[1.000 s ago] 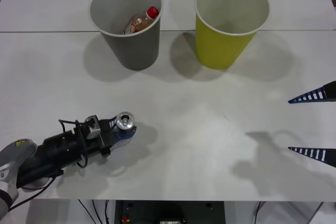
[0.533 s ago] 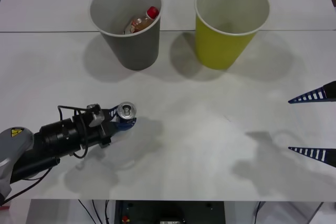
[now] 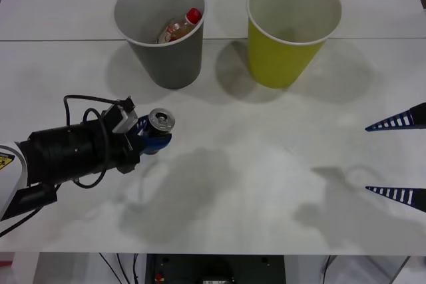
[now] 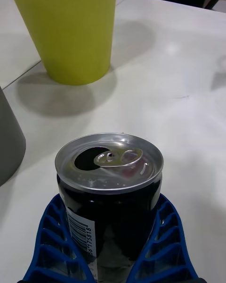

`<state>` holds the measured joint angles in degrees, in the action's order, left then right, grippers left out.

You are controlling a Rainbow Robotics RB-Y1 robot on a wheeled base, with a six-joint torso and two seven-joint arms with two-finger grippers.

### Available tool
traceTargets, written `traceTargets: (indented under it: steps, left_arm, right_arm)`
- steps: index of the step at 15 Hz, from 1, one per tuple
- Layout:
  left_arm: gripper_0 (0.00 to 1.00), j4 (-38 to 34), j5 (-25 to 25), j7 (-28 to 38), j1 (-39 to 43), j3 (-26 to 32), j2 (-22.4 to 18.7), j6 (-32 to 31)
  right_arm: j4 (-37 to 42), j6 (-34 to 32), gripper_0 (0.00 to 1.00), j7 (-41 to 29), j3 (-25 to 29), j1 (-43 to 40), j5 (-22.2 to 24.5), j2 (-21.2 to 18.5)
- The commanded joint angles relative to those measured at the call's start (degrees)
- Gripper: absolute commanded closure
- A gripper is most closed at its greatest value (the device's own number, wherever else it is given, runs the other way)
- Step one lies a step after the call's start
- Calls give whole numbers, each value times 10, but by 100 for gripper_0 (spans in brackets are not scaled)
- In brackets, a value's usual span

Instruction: Put the can into the green bin and the plastic bottle into the gray bin

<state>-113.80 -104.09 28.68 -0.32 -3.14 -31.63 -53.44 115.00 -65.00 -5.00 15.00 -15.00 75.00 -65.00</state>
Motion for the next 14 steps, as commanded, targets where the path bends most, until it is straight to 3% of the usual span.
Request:
traceTargets:
  steps: [1,4,9,11,14]
  left_arm:
    - [100,-98,-124,157,-14,24,5,-73]
    - [100,-136,-207,243,-55,30,14,-156]
    - [100,-139,-212,330,-183,12,42,-302]
    - [100,-136,-245,366,-235,-11,68,-343]
    - [99,-80,-253,418,-329,-44,84,-356]
  right_arm:
    - [0,0,0,0,0,0,0,0]
    - [0,0,0,0,0,0,0,0]
    - [0,0,0,0,0,0,0,0]
    - [0,0,0,0,0,0,0,0]
    - [0,0,0,0,0,0,0,0]
